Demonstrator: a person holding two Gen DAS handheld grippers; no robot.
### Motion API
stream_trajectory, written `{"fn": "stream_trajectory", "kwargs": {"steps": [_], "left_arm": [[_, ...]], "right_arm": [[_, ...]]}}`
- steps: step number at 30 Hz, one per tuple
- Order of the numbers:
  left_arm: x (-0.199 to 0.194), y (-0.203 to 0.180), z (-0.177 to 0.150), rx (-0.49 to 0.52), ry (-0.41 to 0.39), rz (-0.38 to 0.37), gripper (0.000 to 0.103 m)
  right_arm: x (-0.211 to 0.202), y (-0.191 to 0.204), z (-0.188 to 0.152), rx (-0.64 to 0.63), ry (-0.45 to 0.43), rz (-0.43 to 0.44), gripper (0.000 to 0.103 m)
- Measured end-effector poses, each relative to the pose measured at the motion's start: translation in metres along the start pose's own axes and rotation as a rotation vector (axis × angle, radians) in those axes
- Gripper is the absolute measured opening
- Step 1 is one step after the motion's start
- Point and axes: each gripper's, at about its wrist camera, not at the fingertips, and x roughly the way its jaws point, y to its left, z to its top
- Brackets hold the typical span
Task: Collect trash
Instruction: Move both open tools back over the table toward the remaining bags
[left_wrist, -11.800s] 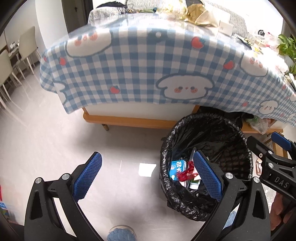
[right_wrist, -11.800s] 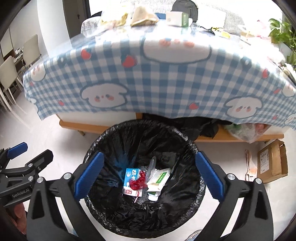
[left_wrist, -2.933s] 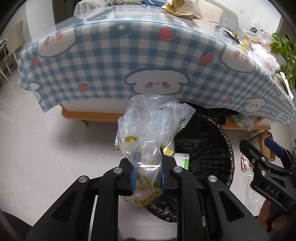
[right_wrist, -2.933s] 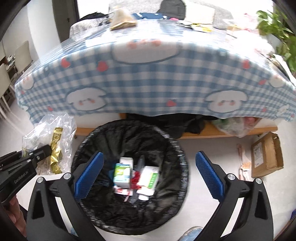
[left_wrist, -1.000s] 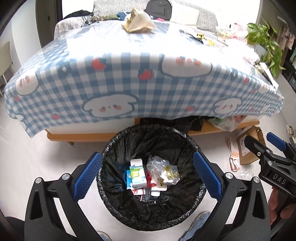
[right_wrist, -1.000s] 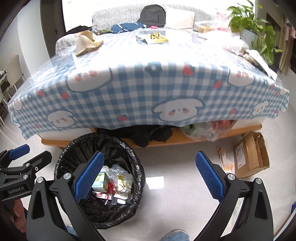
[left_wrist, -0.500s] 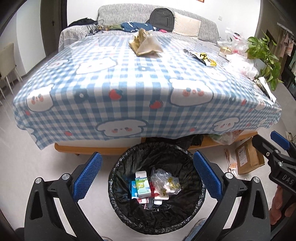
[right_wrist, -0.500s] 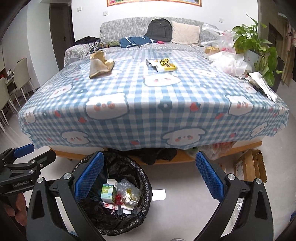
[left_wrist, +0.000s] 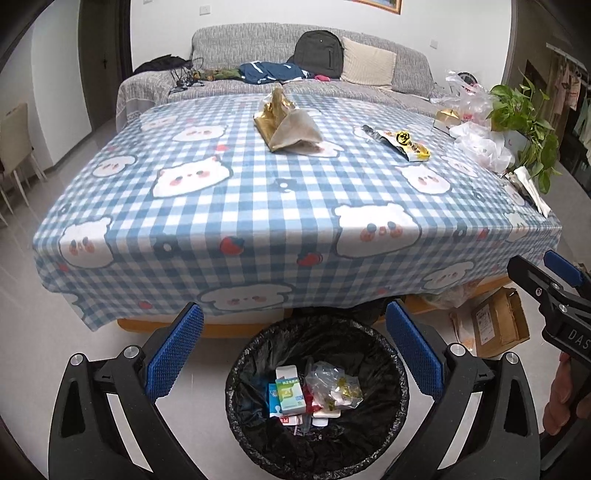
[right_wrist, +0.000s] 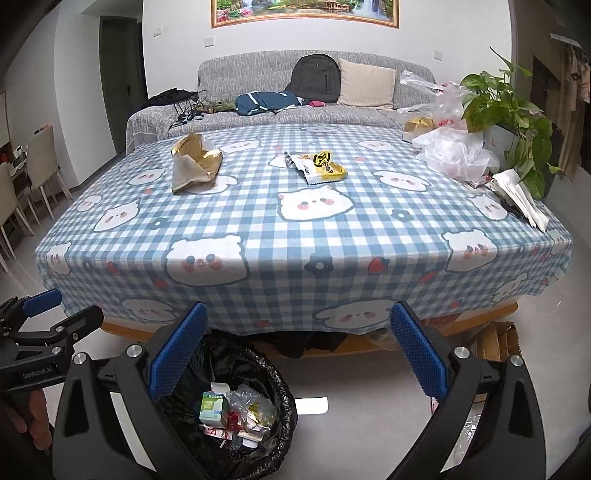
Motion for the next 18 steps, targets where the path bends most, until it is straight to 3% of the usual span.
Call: {"fn": "stream_trajectory", "kwargs": {"steps": [7, 18], "left_arm": [[0.013, 0.0, 0.024, -0.002, 0.011, -0.033, 0.097], [0.04, 0.006, 0.058, 0.001, 0.013, -0.009, 0.097]], "right_arm": [[0.012, 0.004, 0.024, -0.015, -0.017, 0.003, 0.095], [0.037, 0.006, 0.06, -0.034, -0.025, 0.003, 0.095]]}}
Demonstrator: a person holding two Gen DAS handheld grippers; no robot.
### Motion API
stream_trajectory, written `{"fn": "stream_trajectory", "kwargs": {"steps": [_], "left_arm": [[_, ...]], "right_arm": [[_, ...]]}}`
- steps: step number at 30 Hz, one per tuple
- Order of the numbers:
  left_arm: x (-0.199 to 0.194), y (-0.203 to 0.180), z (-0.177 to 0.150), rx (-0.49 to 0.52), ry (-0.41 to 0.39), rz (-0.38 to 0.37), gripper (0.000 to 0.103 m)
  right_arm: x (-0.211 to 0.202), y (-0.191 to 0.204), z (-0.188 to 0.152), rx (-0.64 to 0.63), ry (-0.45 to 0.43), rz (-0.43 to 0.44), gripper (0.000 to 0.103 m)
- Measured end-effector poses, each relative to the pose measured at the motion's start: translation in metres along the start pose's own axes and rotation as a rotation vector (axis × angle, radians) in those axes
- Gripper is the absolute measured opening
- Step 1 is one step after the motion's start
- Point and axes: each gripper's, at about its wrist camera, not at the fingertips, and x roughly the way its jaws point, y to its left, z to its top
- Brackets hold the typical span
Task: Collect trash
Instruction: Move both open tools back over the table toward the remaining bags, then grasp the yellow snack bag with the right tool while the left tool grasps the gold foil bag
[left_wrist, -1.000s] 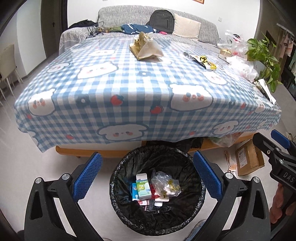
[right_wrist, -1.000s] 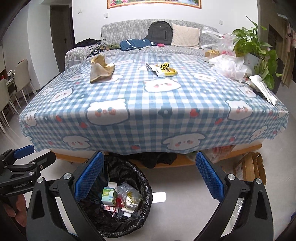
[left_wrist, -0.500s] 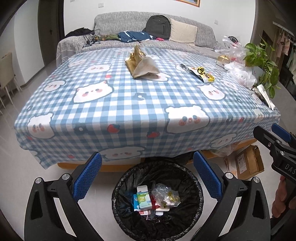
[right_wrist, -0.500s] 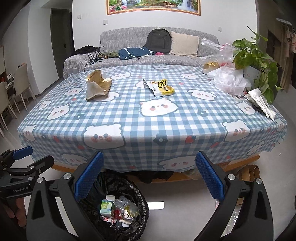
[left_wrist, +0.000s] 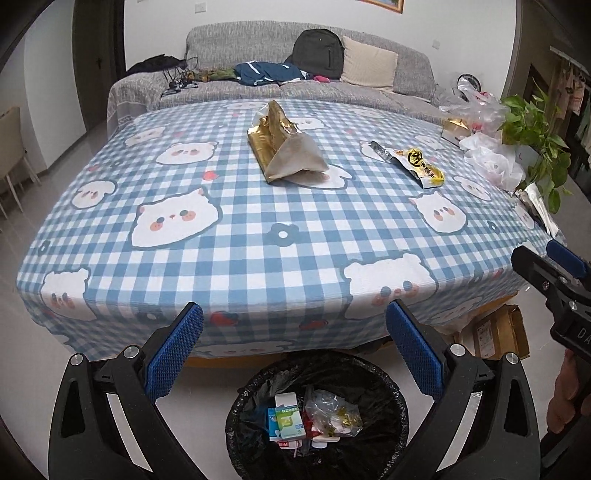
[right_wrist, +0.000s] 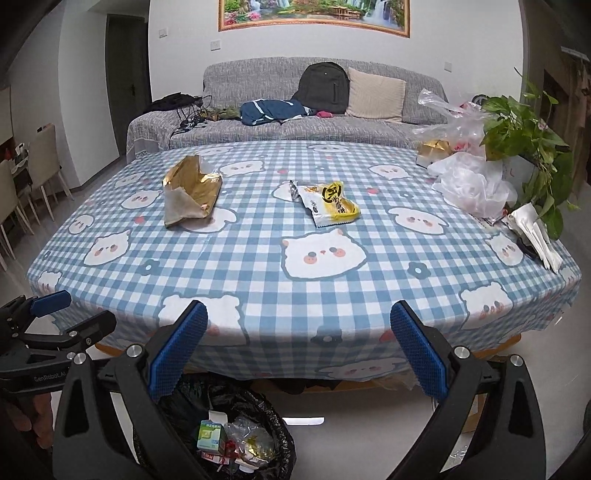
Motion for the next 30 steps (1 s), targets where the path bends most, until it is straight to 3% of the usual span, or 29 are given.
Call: {"fn": "stream_trajectory", "kwargs": {"steps": [19, 30], "left_arm": [[0.06, 0.002, 0.058, 0.004, 0.019, 0.025, 0.097], [0.093, 0.006, 0.111, -0.017, 0.016, 0.024, 0.097]], "right_arm": [[0.059, -0.023, 0.048, 0.056, 0.023, 0.007, 0.095], [0.102, -0.036, 0.09, 0.044, 0.043, -0.008, 0.095]]}}
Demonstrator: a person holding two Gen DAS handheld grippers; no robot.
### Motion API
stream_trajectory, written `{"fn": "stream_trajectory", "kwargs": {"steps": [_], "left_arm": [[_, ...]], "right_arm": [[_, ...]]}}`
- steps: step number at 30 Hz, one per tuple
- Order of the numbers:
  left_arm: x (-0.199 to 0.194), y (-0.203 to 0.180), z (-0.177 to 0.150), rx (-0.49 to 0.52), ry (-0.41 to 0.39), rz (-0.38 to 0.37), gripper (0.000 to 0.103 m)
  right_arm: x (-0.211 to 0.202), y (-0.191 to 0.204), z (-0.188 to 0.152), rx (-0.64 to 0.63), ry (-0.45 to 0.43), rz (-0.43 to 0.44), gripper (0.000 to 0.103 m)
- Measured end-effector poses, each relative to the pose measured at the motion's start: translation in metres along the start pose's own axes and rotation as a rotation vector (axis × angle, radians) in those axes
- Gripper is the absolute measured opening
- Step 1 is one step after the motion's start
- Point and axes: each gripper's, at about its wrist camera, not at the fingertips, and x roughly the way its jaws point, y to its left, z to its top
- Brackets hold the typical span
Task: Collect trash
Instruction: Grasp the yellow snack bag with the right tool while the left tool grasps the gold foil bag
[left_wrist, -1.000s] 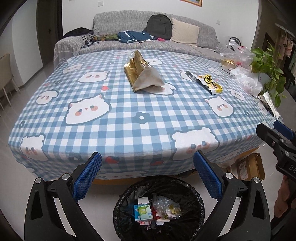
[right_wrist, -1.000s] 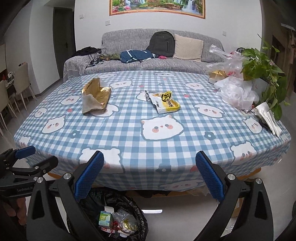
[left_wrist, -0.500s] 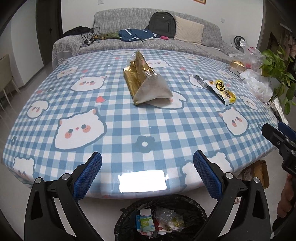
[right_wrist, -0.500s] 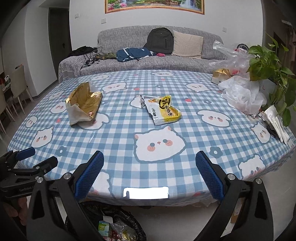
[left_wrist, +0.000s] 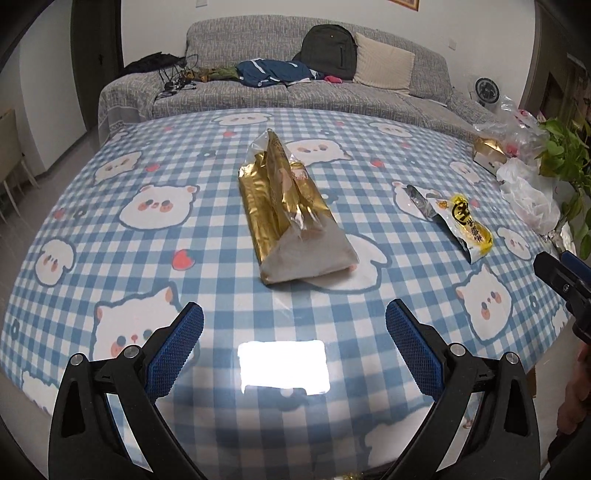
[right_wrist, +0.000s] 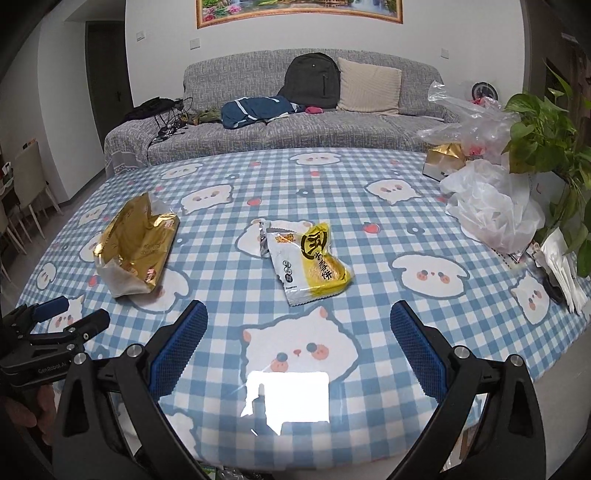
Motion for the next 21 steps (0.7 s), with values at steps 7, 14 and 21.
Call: {"fn": "stream_trajectory", "kwargs": {"steps": [7, 14, 21], "left_arm": [[0.026, -0.002, 0.045, -0.006, -0.021, 0.005, 0.097], [0.067, -0.008, 0.069, -0.008, 0.03, 0.015, 0.097], [0.088, -0.014, 0.076, 0.003, 0.065, 0.065, 0.088]], "right_arm": [[0.061, -0.016, 0.026, 0.031, 0.072, -0.017, 0.095], [0.115, -0.014, 0.032, 0.03, 0.141, -0.002, 0.095], [0.143, -0.014, 0.031, 0.034, 0.202, 0.032, 0.081]]}}
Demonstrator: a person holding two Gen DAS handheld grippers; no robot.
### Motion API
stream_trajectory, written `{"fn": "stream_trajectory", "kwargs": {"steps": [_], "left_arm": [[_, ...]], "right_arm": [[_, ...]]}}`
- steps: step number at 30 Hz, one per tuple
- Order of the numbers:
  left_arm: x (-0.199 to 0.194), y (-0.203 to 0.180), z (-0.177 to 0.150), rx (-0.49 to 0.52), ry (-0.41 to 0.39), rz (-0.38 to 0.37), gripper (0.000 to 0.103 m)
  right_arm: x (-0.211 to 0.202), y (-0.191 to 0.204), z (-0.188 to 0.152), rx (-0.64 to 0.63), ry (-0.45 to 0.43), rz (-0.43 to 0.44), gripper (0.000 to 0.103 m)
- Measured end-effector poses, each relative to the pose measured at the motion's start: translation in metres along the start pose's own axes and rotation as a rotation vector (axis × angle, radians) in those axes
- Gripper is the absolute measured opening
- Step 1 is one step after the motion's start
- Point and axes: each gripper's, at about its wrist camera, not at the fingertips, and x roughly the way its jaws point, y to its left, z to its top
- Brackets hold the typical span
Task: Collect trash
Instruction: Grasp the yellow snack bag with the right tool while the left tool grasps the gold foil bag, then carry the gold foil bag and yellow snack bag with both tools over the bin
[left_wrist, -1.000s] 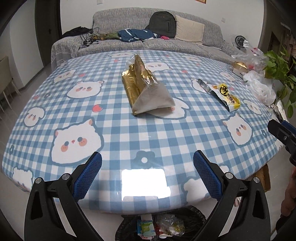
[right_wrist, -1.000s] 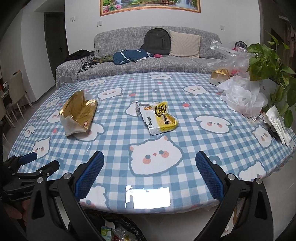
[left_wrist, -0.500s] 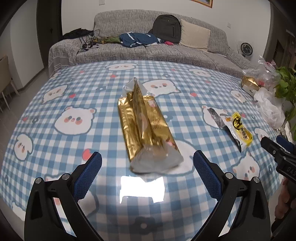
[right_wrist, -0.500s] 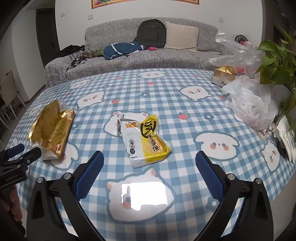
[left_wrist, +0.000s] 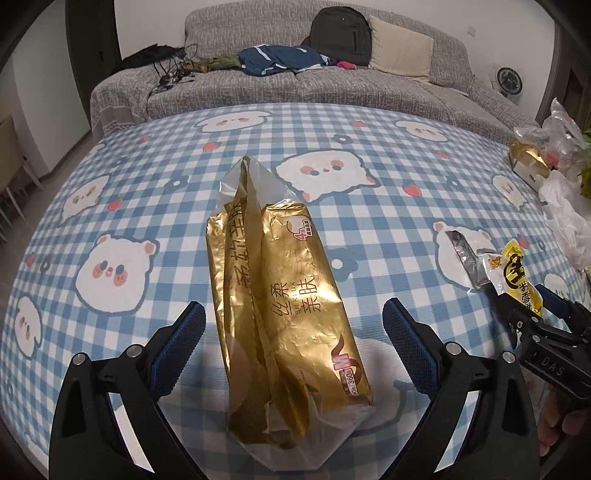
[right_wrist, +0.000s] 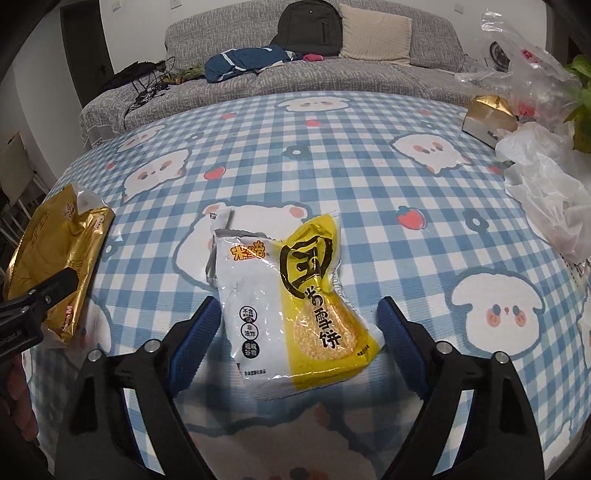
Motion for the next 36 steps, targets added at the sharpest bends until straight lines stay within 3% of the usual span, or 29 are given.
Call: {"fn": "stream_trajectory", "kwargs": {"steps": [7, 9, 15, 20, 36], "left_arm": [[0.017, -0.002, -0.004, 0.012, 0.04, 0.029, 0.068], [0.013, -0.003, -0.006, 0.017, 0.034, 0.021, 0.05], [0.005, 0.002, -0.009, 0.0, 0.044, -0.023, 0.017], [-0.005, 0.003, -0.012, 0.008, 0.014, -0.009, 0.013], [-0.052, 0.003, -0.032, 0.022, -0.025, -0.03, 0.013]], "right_arm": [[0.002, 0.003, 0.003, -0.03, -0.002, -0.056, 0.067], [0.0, 0.005, 0.003, -0.03, -0.005, -0.056, 0.056], [-0.002, 0.01, 0.003, -0.031, -0.004, -0.056, 0.038], [-0.01, 0.008, 0.001, -0.006, 0.0, -0.038, 0.029], [-0.055, 0.027, -0.014, -0.016, -0.031, -0.052, 0.028]]}}
